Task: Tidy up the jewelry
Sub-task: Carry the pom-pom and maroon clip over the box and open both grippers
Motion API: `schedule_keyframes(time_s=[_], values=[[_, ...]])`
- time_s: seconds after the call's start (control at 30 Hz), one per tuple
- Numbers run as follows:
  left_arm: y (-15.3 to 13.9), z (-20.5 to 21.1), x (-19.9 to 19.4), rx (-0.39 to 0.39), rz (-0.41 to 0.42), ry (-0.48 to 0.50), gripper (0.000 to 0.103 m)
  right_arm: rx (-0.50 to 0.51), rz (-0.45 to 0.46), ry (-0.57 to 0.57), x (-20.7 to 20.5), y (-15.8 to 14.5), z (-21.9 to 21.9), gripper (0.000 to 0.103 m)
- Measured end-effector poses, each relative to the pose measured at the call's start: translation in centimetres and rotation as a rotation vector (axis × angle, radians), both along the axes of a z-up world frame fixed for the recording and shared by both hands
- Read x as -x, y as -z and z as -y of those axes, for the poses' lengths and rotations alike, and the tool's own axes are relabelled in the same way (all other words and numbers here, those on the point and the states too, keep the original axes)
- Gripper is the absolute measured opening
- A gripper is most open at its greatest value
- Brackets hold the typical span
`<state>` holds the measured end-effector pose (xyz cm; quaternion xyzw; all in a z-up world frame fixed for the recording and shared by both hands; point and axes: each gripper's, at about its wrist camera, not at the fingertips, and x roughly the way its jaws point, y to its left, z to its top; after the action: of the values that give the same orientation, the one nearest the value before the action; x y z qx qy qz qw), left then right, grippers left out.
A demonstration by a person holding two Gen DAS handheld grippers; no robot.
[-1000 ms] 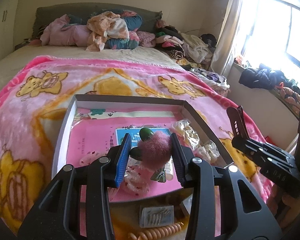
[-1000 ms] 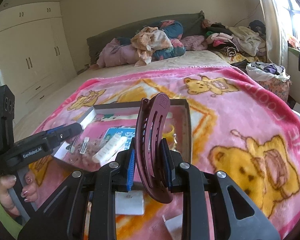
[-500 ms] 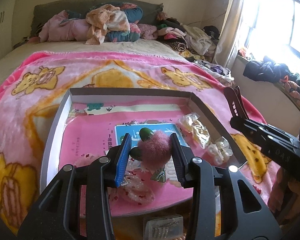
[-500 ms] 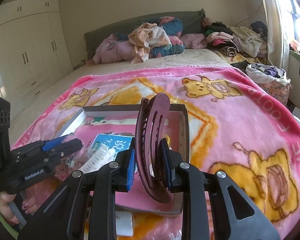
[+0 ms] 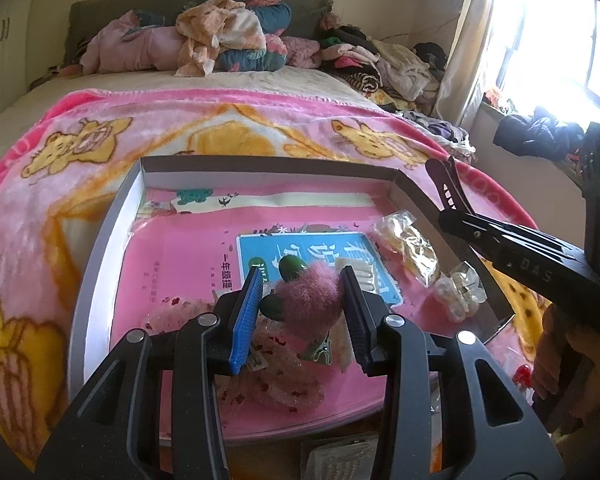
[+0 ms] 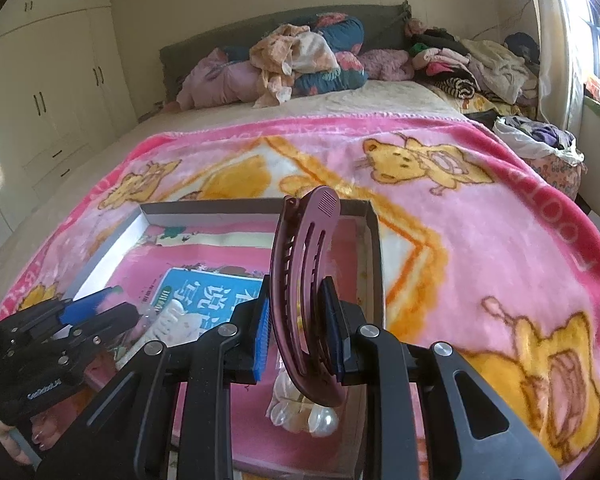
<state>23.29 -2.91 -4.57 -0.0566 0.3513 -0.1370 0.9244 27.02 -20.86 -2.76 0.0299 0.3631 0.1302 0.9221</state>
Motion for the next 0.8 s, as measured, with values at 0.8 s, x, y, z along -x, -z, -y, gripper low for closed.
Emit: schedule_keyframes(time_s=[0.8], values=[[0.7,-0.7,0.3,0.01,-0.014,-0.014,0.031,0.02,-0.034,0.02,-1.1,1.7,-0.7,0.024]])
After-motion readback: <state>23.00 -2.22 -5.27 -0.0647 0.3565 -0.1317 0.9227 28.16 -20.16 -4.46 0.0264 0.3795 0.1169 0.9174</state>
